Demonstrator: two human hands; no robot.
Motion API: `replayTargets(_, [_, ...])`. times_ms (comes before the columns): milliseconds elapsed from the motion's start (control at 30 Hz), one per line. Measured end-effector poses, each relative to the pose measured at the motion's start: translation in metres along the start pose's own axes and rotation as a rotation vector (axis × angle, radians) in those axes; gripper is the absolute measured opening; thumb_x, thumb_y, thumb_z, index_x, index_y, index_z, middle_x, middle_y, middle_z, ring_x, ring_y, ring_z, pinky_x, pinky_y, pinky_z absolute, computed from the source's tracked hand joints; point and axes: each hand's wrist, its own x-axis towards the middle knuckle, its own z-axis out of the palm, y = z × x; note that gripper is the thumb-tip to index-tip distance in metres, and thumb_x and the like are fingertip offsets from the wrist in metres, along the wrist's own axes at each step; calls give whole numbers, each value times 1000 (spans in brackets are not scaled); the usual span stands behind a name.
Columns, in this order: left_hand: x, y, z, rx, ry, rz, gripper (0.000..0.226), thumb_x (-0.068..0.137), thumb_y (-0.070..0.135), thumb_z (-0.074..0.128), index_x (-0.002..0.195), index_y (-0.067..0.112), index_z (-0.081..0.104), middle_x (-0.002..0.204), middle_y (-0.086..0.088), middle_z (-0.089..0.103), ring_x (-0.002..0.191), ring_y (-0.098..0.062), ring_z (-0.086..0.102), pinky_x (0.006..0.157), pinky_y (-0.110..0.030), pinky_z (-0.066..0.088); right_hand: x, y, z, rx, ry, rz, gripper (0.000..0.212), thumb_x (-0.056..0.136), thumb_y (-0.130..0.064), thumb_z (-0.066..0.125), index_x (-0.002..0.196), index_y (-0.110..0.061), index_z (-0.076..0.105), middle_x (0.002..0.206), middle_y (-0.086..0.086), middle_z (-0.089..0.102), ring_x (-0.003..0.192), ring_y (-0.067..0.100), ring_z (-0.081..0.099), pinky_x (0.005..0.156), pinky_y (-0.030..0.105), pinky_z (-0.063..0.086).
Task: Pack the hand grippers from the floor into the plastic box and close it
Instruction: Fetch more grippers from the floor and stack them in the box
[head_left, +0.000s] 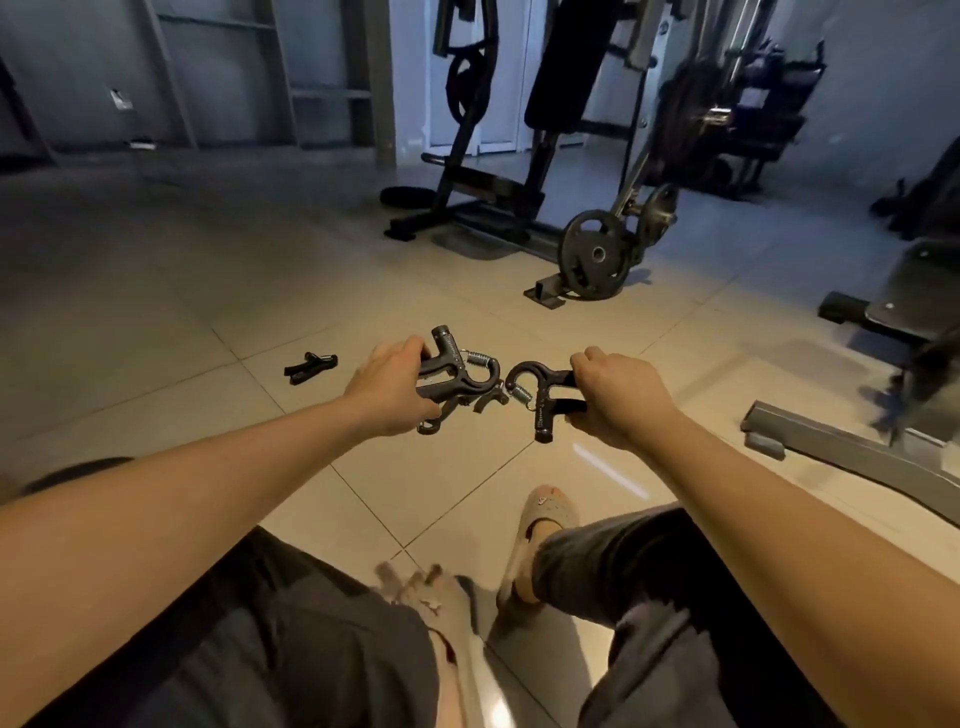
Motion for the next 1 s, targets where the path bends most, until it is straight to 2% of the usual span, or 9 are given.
replayTargets(167, [-46, 44, 6, -35, -57, 89, 61, 74, 31, 85, 122, 23, 47, 115, 0, 52, 103, -21, 52, 85, -40, 52, -94, 27, -23, -49, -25, 81, 45, 85, -45, 71, 116, -17, 52, 105, 3, 57, 82, 22, 58, 64, 35, 50])
replayTargets(300, [-74, 75, 31, -63, -135, 133, 61, 72, 32, 87, 119, 26, 49, 113, -3, 53, 96, -20, 55, 85, -42, 54, -170, 58, -44, -47, -80, 210, 45, 85, -46, 72, 115, -19, 52, 108, 1, 58, 90, 24, 60, 66, 36, 50])
replayTargets(400, [-84, 117, 46, -100, -205, 176, 65, 72, 33, 88, 123, 24, 48, 116, -4, 55, 97, -23, 58, 81, -40, 55, -226, 90, -60, -58, -102, 306, 47, 84, -45, 74, 118, -20, 52, 112, 1, 59, 95, 24, 61, 68, 34, 48])
replayTargets(533, [-105, 185, 66, -180, -237, 304, 61, 71, 35, 88, 116, 27, 47, 116, -4, 56, 99, -23, 57, 86, -44, 55, -299, 129, -80, -26, -118, 437, 53, 81, -44, 78, 122, -23, 54, 117, -1, 62, 100, 21, 61, 83, 36, 56])
replayTargets(600, [-121, 217, 79, -177, -284, 362, 59, 72, 34, 87, 115, 26, 48, 115, -4, 57, 99, -22, 57, 84, -43, 55, -332, 143, -86, 21, -124, 523, 54, 78, -43, 81, 122, -24, 55, 116, -2, 62, 100, 20, 61, 85, 37, 56])
replayTargets(767, [-168, 298, 108, -149, -367, 536, 58, 74, 30, 87, 116, 26, 47, 115, -3, 55, 95, -18, 57, 62, -24, 44, -411, 165, -80, 64, -149, 689, 44, 78, -47, 80, 107, -24, 56, 103, -2, 62, 87, 17, 57, 78, 37, 55])
replayTargets(900, [-214, 364, 126, -101, -430, 652, 58, 76, 25, 86, 121, 19, 49, 113, -3, 57, 94, -19, 58, 62, -23, 45, -489, 184, -68, 97, -167, 801, 46, 78, -47, 81, 107, -21, 57, 102, -3, 62, 85, 18, 58, 77, 36, 55])
replayTargets(1000, [-252, 406, 144, -78, -462, 719, 58, 76, 26, 86, 121, 18, 50, 112, -2, 58, 94, -20, 58, 68, -28, 46, -543, 203, -69, 101, -165, 849, 42, 80, -47, 80, 99, -26, 49, 94, -7, 54, 80, 16, 51, 69, 31, 43])
